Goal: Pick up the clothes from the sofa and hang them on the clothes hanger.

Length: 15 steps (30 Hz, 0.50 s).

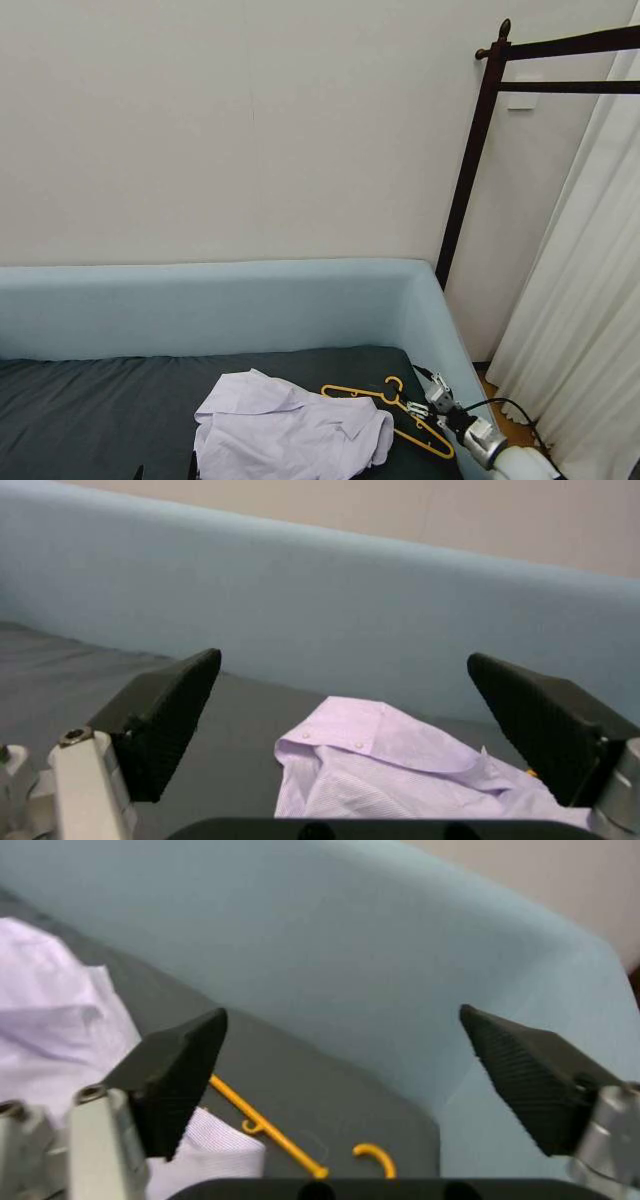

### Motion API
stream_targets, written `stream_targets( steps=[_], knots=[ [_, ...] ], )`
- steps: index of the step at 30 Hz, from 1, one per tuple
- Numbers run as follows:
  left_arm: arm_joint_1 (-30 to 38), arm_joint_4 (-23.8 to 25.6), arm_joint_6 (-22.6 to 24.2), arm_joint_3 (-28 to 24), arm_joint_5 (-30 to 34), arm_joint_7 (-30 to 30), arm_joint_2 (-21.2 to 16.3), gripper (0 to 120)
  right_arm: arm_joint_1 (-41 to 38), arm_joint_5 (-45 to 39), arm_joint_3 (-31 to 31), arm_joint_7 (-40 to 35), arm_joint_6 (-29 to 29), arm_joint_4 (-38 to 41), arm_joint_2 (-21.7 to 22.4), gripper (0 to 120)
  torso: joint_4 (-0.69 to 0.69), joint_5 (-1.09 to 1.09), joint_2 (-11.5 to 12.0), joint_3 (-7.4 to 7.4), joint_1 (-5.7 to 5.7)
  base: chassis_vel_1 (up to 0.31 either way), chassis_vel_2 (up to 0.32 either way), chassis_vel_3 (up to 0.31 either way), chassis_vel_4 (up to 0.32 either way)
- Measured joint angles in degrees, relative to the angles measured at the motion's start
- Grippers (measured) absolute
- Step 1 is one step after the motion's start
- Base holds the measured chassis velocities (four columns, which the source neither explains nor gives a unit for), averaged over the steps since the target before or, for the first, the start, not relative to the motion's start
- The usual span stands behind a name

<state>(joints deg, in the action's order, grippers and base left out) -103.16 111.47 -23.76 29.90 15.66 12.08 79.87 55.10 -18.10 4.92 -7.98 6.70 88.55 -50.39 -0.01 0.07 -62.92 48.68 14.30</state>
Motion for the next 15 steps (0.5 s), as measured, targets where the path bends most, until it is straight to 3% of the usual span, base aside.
stream_targets(
  steps=[2, 3, 4, 7, 13, 15],
  knots=[
    [0.06, 0.0, 0.06, 0.05, 0.0, 0.15, -0.08, 97, -0.9, -2.17, 2.78, -6.6, -5.13, 2.36, -1.39, 99, -0.01, -0.03, 0.0, 0.0, 0.0, 0.0, 0.0, 0.0, 0.0],
    [0.13, 0.0, 0.12, 0.04, 0.02, 0.14, -0.11, 97, -2.88, -5.53, 6.63, -14.28, -12.01, 4.89, -3.91, 100, 0.01, -0.01, 0.0, 0.01, 0.0, 0.0, 0.0, 0.0, 0.0],
    [0.13, 0.0, 0.12, 0.04, 0.02, 0.14, -0.11, 97, -2.88, -5.53, 6.63, -14.28, -12.01, 4.89, -3.91, 100, 0.01, -0.01, 0.0, 0.01, 0.0, 0.0, 0.0, 0.0, 0.0],
    [-0.21, -0.23, -0.07, 0.19, 0.1, 0.23, -0.05, 97, -10.18, -17.07, 14.56, -31.52, -27.58, 5.84, -11.48, 100, 0.02, -0.02, 0.0, 0.01, 0.0, 0.0, 0.0, 0.0, 0.0],
    [-0.67, -0.8, -0.91, 0.33, 0.33, 0.3, 0.07, 97, -14.33, -31.07, 14.91, -42.27, -36.95, 1.32, -16.42, 100, -0.01, -0.03, 0.01, 0.01, 0.01, 0.0, 0.0, 0.0, 0.0],
    [-0.69, -1.15, -1.22, 0.35, 0.36, 0.43, 0.1, 97, -16.33, -41.19, 13.52, -49.52, -42.02, -1.24, -18.92, 100, -0.02, -0.03, 0.01, 0.01, 0.01, 0.0, 0.0, 0.0, 0.0]
  ],
)
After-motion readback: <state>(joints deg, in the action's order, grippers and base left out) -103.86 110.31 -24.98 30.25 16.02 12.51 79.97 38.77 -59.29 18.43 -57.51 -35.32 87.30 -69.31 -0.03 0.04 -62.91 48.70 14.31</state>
